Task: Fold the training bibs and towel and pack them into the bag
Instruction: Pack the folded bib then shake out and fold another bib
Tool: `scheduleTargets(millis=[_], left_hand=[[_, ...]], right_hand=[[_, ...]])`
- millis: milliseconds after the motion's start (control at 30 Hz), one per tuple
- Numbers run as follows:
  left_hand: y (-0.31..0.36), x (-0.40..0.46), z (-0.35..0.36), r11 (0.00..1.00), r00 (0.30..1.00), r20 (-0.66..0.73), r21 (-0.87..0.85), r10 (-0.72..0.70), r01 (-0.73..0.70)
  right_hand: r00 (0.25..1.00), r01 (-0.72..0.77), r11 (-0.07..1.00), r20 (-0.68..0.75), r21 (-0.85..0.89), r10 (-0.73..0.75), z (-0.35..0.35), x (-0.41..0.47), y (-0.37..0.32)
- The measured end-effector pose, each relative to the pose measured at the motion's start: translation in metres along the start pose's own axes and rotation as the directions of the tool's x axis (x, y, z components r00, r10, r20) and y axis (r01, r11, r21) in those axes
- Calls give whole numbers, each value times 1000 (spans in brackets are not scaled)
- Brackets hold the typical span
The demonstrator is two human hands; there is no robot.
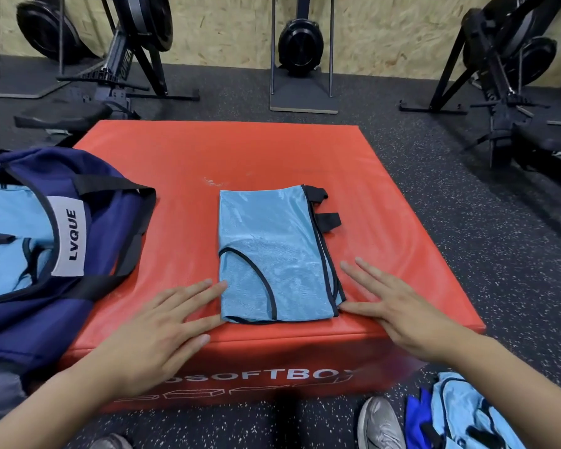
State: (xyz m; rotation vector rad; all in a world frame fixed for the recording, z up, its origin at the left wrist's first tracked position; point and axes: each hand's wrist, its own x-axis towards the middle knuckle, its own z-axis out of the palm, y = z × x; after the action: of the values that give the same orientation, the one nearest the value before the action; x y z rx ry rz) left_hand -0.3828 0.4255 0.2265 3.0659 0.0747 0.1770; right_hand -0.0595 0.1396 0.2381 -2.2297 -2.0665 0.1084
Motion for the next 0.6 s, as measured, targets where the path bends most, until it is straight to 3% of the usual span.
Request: scheduleTargets(millis=[233,400,600], left_hand=[[6,5,-6,999,999,24,-36,27,-27],[8,2,-13,954,998,30,-291,-62,68],[33,2,-61,787,981,-90,-612,-171,81]], right_hand=[[996,87,996,-9,17,-87,4,19,-16],[995,59,958,-94,280,-33,0,23,-25],[994,-9,813,-86,583,73,-34,14,-45]])
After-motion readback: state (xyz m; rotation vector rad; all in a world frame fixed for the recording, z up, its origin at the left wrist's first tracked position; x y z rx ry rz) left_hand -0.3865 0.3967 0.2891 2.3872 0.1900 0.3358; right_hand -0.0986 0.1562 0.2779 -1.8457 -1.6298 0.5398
